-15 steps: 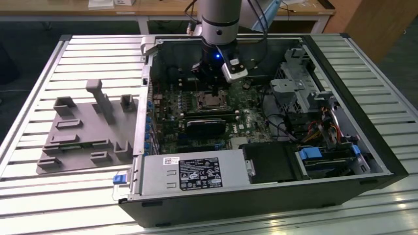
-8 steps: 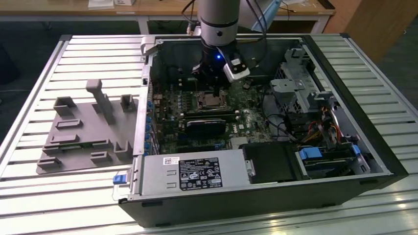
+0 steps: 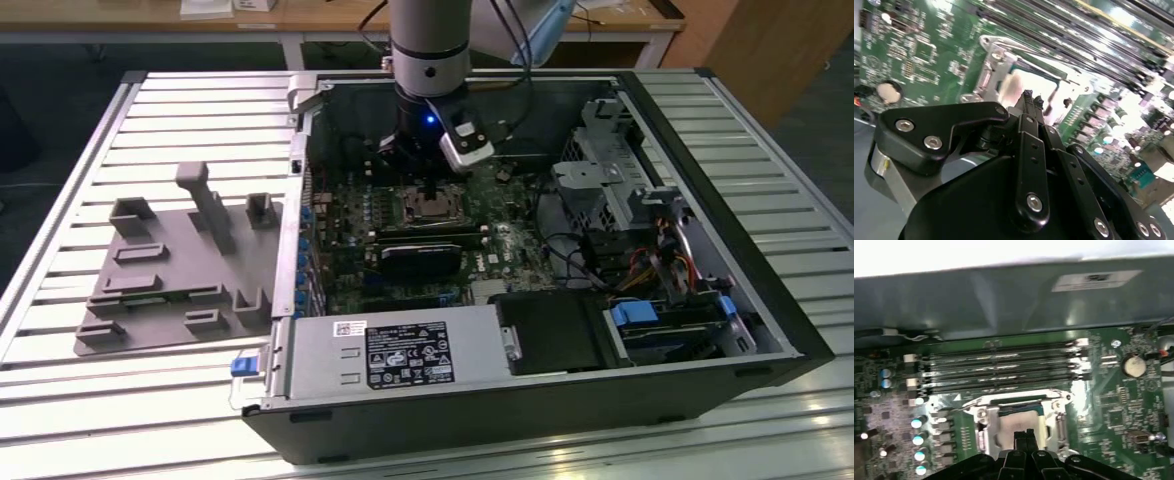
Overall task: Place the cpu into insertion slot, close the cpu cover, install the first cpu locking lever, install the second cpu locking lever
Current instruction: 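Close the cpu cover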
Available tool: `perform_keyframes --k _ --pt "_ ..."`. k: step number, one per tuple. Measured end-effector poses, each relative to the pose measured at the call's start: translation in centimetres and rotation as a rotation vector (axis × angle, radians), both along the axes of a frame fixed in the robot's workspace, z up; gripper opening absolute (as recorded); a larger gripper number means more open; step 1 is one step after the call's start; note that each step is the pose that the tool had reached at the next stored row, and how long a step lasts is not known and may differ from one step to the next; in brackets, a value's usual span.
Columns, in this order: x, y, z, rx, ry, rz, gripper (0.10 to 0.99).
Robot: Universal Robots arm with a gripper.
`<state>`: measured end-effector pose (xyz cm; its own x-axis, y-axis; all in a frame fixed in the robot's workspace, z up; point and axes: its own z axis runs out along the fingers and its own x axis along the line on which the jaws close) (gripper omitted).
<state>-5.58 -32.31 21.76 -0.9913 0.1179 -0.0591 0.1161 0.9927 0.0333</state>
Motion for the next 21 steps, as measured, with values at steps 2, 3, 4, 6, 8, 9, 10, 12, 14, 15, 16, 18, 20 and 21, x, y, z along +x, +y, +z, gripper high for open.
perform_keyframes --k 2,3,4,6,8,9,10,12,14,15,16,18,20,21 --pt "-0.5 -0.02 -0.11 0.0 -0.0018 0.0 0.102" --pt "-0.73 -0.03 -0.18 0.0 -0.0027 0.0 0.102" --pt "-0.94 -0.03 -0.25 0.0 -0.0034 0.0 0.102" --pt "-1.38 -0.06 -0.39 0.0 -0.0048 0.0 0.102" --pt "-1.67 -0.1 -0.52 0.003 -0.0067 0.0 0.102" --pt "-1.74 -0.12 -0.57 0.007 -0.008 0.0 0.102" --pt "-1.78 -0.15 -0.61 0.012 -0.0089 0.001 0.102" --pt "-1.84 -0.22 -0.7 0.021 -0.0096 0.001 0.102" --pt "-1.91 -0.26 -0.82 0.025 -0.0098 0.0 0.102" --pt "-1.95 -0.29 -0.88 0.026 -0.0098 0.001 0.102" --pt "-2.0 -0.32 -0.96 0.026 -0.0098 0.001 0.102" --pt "-2.13 -0.36 -1.11 0.029 -0.0097 0.001 0.102" --pt "-2.22 -0.41 -1.25 0.031 -0.0097 0.001 0.102" --pt "-2.25 -0.44 -1.31 0.033 -0.0096 0.001 0.102"
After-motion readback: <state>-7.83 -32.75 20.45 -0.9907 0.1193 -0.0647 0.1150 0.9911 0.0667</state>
